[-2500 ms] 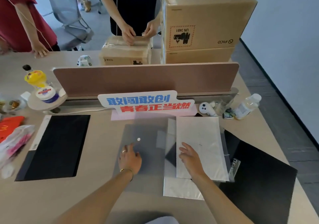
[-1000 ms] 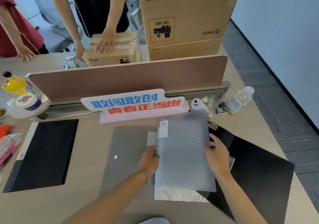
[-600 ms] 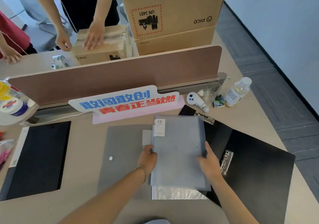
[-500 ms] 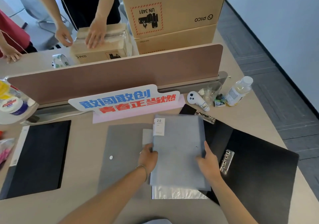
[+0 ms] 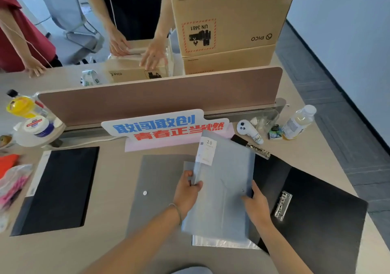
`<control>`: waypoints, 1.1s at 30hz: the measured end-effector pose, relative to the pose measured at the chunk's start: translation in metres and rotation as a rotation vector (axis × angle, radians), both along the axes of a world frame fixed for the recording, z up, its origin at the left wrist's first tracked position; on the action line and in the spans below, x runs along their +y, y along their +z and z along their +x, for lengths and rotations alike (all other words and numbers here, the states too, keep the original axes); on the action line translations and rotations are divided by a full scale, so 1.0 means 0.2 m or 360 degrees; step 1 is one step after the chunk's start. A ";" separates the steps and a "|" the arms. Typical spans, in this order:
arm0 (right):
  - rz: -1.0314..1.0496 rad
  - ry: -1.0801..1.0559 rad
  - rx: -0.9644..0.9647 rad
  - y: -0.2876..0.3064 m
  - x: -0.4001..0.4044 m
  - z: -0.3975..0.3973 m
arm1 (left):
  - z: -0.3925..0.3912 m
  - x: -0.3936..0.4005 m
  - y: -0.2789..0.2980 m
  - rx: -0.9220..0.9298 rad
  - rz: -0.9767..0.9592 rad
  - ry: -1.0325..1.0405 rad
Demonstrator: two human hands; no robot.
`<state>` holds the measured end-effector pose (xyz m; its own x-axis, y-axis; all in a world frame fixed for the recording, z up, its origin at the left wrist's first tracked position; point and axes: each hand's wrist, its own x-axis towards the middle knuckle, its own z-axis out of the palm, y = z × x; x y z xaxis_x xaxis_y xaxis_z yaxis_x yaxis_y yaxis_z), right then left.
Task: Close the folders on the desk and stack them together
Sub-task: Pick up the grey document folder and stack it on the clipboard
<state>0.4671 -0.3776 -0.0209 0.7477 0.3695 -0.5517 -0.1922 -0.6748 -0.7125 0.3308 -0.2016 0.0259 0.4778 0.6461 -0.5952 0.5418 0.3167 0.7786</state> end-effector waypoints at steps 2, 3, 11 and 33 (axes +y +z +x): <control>0.0124 -0.0183 0.0173 0.02 0.03 -0.02 | -0.06 0.02 0.04 -0.0049 0.0040 0.0035; 0.0226 -0.0340 0.0329 0.02 0.05 -0.03 | -0.10 0.03 0.04 -0.0075 0.0060 0.0070; 0.0478 -0.0511 0.0801 0.05 0.26 -0.24 | -0.54 0.24 0.07 -0.0171 -0.0016 0.0523; 0.0267 0.0192 0.0634 0.11 1.46 -1.30 | -1.78 1.17 0.03 0.0335 0.0345 0.0773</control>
